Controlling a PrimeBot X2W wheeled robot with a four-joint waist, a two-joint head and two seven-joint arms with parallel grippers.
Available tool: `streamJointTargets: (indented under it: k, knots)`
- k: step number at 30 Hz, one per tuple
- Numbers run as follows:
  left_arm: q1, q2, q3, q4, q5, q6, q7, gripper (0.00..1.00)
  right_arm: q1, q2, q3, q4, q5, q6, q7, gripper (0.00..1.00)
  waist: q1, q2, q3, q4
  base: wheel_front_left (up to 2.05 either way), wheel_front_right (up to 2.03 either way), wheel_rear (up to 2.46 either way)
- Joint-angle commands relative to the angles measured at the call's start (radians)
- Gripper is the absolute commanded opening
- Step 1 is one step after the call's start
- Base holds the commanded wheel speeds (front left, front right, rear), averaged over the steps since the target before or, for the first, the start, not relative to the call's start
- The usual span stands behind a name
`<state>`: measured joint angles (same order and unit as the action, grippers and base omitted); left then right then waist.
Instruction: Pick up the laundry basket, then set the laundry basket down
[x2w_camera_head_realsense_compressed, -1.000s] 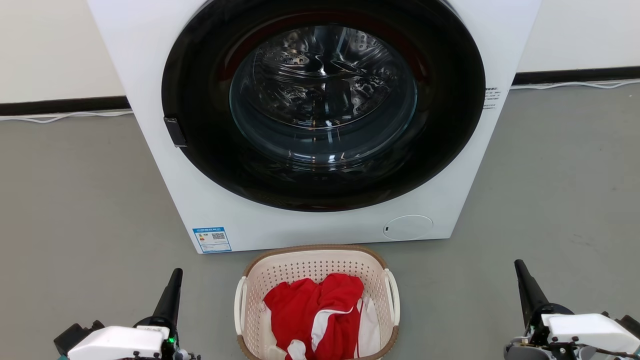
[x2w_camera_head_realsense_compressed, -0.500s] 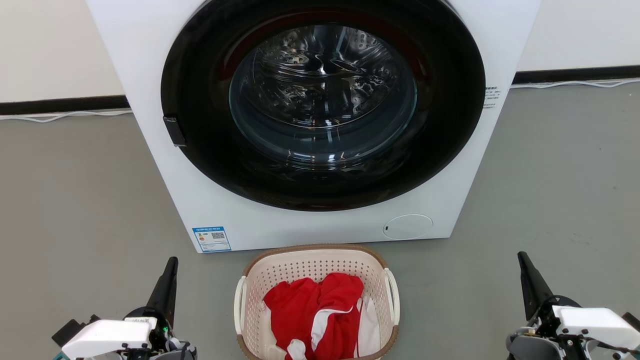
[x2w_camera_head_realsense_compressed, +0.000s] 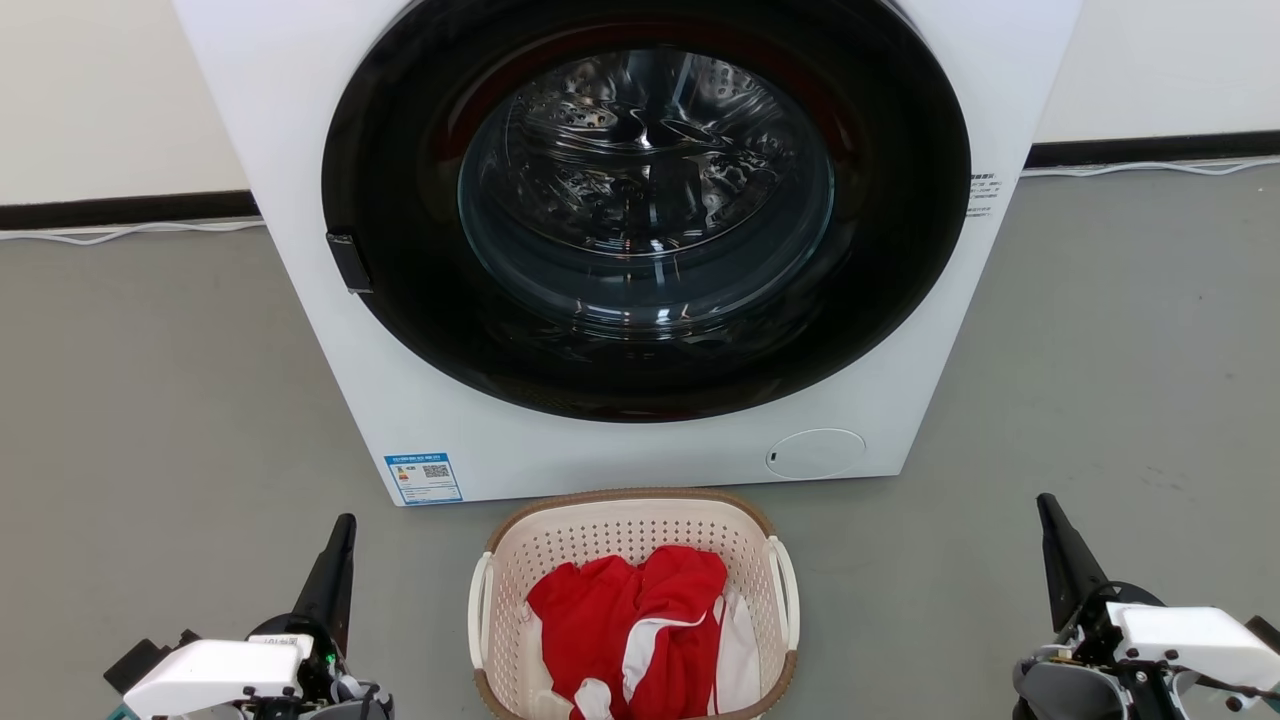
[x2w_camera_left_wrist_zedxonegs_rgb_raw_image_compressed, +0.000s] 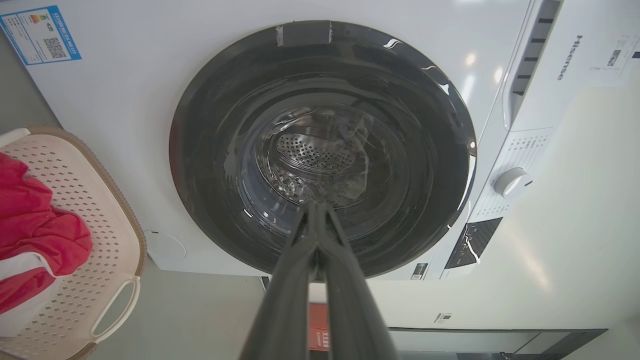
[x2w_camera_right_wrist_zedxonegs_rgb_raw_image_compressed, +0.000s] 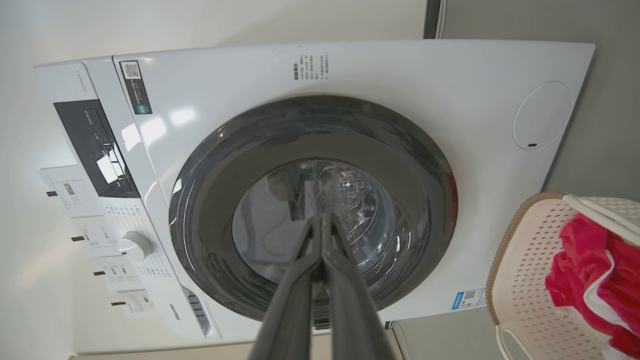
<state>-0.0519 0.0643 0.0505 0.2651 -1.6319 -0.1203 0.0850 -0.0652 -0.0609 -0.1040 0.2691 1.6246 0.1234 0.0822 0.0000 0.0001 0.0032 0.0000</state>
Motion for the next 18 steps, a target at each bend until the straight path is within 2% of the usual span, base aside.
streamJointTargets:
  k: [1,18]
  knots:
    - [-0.053,0.008,0.033,-0.021,-0.002,-0.01,0.004,0.0,-0.04,-0.007,0.015,-0.026,0.005,0.007,0.011,0.0,0.0,-0.0001,0.0,0.0,0.0,0.0,0.0]
    - [-0.054,0.004,0.039,-0.021,0.003,-0.01,0.008,0.0,-0.041,-0.004,0.01,-0.026,0.001,0.007,0.015,0.0,0.0,-0.0001,0.0,0.0,0.0,0.0,0.0]
